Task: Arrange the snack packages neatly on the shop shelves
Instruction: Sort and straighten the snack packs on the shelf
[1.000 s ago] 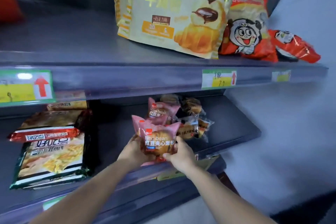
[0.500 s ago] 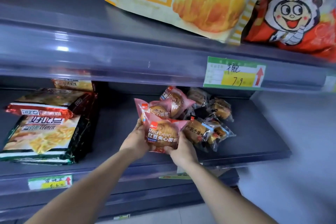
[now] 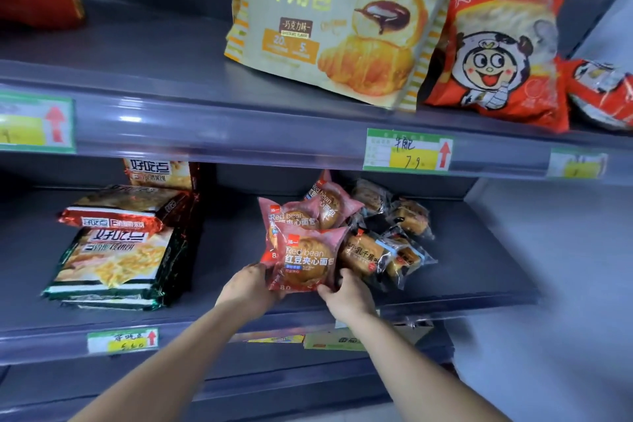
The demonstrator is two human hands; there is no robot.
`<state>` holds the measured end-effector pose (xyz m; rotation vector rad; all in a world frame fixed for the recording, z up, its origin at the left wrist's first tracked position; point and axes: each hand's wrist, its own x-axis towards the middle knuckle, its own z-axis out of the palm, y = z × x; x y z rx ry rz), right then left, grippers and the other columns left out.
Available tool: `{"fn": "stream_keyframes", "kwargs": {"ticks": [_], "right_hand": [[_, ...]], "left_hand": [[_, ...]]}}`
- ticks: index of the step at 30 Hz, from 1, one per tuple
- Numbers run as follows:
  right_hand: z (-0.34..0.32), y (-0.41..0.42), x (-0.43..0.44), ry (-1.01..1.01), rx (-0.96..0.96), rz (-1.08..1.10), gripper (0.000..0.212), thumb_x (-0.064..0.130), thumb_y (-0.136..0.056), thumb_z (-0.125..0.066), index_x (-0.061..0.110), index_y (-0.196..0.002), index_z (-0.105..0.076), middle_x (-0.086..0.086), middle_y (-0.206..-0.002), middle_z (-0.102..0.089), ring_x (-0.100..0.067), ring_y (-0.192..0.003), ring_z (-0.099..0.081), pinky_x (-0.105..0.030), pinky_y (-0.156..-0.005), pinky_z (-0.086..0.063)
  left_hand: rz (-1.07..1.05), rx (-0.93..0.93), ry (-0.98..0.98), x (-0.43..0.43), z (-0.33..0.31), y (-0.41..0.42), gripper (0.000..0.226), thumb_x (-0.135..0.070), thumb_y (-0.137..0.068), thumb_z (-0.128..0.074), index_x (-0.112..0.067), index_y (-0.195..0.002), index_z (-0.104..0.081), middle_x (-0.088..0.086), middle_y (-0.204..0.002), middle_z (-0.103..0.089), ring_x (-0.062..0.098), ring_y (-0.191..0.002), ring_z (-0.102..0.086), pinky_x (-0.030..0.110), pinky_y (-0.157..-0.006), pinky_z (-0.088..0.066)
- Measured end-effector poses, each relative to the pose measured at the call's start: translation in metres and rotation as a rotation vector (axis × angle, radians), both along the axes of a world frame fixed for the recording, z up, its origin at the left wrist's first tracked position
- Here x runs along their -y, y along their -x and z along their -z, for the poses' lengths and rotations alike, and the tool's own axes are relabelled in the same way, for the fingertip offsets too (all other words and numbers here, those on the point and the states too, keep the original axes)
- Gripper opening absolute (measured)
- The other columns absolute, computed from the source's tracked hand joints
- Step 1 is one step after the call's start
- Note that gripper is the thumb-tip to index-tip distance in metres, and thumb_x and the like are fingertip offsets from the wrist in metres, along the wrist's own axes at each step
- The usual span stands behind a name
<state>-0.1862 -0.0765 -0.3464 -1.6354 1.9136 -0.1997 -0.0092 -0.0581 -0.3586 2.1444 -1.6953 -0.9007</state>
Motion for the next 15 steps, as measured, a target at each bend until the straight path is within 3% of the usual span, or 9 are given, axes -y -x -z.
{"fn": "stream_keyframes", "kwargs": {"ticks": [5, 11, 15], "right_hand": [[-0.016, 0.0, -0.032, -0.018, 0.032, -0.055, 0.049, 0.038, -0.093, -0.057, 0.018, -0.135, -0.043, -0.001, -0.14, -0.049, -0.023, -0.126, -0.049, -0.032, -0.097, -0.042], [-0.037, 0.002, -0.067, 0.001, 0.078, -0.083, 0.045, 0.038, -0.092, -0.058, 0.023, -0.133, -0.046, 0.001, -0.134, -0.053, -0.021, -0.117, -0.055, -0.034, -0.093, -0.049], [-0.051, 0.018, -0.081, 0.032, 0.045, -0.063, 0.047, 0.038, -0.091, -0.059, 0.022, -0.134, -0.046, 0.0, -0.135, -0.052, -0.021, -0.116, -0.055, -0.037, -0.093, -0.051]], "left_hand": [[0.055, 0.018, 0.001, -0.03, -0.013, -0.003, 0.044, -0.037, -0.085, -0.065, -0.025, -0.126, -0.054, 0.0, -0.118, -0.062, 0.018, -0.098, -0.058, 0.027, -0.076, -0.046], [0.083, 0.035, -0.017, -0.06, -0.033, -0.003, 0.034, -0.034, -0.081, -0.066, -0.018, -0.11, -0.064, 0.003, -0.098, -0.066, 0.021, -0.084, -0.062, 0.025, -0.063, -0.042], [0.117, 0.062, 0.05, -0.067, -0.051, 0.01, 0.051, -0.036, -0.084, -0.064, -0.018, -0.131, -0.056, 0.003, -0.124, -0.063, 0.022, -0.108, -0.061, 0.027, -0.077, -0.049]]}}
